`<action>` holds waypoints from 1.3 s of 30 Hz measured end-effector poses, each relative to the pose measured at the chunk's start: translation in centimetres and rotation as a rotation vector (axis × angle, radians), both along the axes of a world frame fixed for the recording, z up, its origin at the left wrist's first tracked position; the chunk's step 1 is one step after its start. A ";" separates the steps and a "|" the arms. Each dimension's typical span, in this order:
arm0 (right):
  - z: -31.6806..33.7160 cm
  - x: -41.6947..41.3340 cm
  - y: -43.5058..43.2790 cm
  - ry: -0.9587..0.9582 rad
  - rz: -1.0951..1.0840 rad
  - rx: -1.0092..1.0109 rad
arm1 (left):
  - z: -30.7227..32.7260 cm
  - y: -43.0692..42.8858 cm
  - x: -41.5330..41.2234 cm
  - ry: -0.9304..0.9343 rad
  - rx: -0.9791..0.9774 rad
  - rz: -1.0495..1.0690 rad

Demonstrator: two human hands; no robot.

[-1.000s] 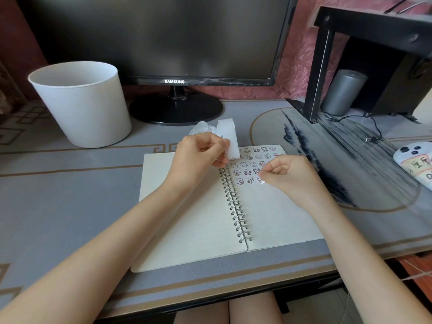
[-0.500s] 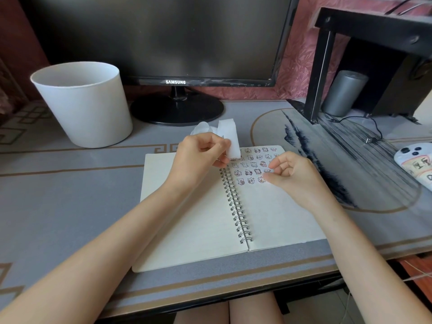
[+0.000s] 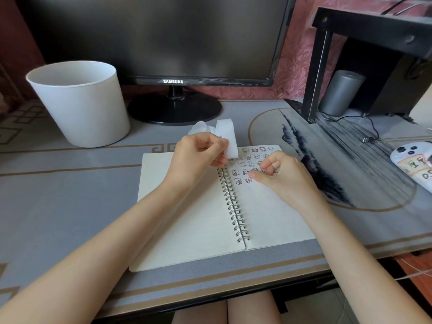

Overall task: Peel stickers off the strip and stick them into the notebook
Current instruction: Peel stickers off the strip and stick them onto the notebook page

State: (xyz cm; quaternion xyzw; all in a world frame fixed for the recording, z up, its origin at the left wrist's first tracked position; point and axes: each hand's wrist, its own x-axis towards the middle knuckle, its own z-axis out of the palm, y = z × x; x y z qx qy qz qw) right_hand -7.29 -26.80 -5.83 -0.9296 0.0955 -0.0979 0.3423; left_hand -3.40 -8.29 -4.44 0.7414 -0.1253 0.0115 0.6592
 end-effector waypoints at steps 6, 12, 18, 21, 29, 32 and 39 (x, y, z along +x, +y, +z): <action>-0.2 0.0 -0.7 -0.049 0.023 0.126 | 0.0 0.0 0.0 0.003 0.002 0.006; -0.2 -0.1 -1.4 0.020 0.113 0.245 | 0.0 0.0 0.0 -0.001 -0.002 0.003; -0.2 0.0 -1.8 0.005 0.142 0.276 | 0.1 0.0 -0.1 0.000 -0.005 0.004; -0.1 -0.2 -1.7 0.022 0.134 0.294 | 0.1 0.0 0.0 -0.002 -0.006 -0.001; -0.3 0.2 -1.5 -0.027 0.102 0.275 | 0.0 0.0 0.0 -0.008 -0.005 0.001; -0.4 0.2 -1.2 -0.034 0.075 0.264 | 0.0 -0.1 -0.1 -0.006 -0.004 -0.001; 0.0 0.3 -1.5 0.029 0.114 0.198 | 0.0 0.0 -0.1 -0.035 -0.007 -0.006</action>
